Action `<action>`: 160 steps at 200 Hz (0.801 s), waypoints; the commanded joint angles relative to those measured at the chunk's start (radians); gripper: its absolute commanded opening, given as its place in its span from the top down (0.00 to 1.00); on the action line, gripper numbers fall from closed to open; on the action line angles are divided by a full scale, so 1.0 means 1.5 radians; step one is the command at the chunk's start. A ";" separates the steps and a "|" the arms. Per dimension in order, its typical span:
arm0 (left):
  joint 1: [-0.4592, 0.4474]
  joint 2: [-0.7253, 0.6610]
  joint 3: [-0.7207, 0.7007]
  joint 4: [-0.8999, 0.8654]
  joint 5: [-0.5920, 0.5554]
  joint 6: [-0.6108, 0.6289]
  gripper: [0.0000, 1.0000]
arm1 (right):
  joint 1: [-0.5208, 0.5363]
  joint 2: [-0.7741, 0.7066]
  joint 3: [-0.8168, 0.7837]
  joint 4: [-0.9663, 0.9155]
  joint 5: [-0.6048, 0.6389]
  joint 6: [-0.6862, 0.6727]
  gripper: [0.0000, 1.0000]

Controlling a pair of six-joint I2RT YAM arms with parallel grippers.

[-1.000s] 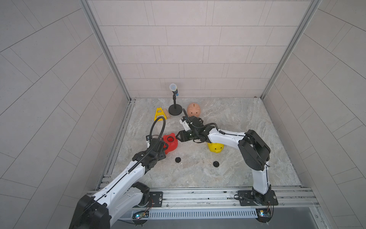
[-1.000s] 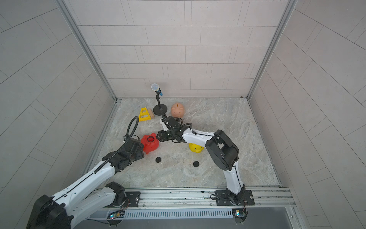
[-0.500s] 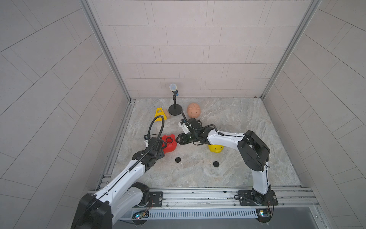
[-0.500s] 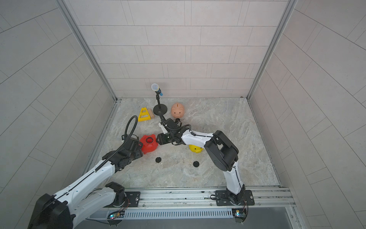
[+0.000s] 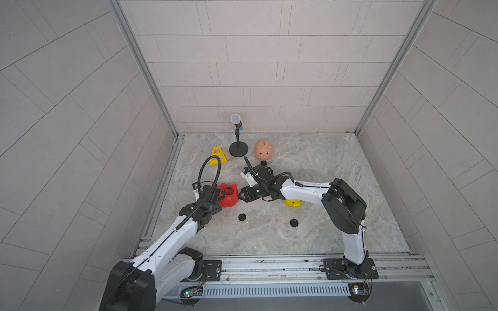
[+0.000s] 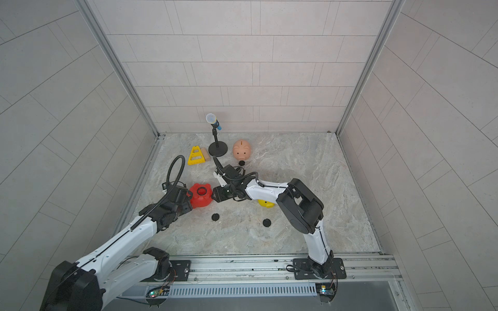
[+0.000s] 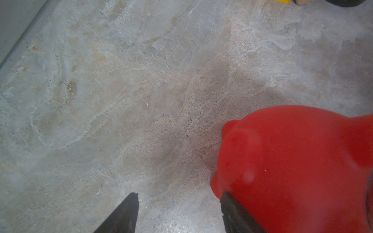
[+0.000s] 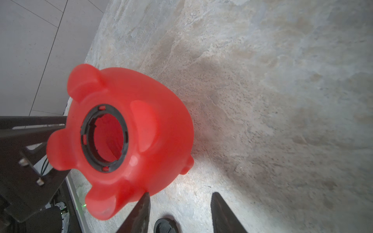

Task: Close piggy banks
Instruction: Adjust the piggy bank at the center of the board.

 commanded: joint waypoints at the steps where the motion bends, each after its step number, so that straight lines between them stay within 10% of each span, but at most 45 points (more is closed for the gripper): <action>1: 0.010 0.002 0.010 0.012 -0.010 -0.006 0.29 | 0.008 -0.021 -0.006 -0.015 0.003 -0.022 0.51; 160: 0.038 -0.018 -0.013 0.038 0.025 0.002 0.29 | -0.021 0.017 0.183 -0.165 0.127 -0.073 0.51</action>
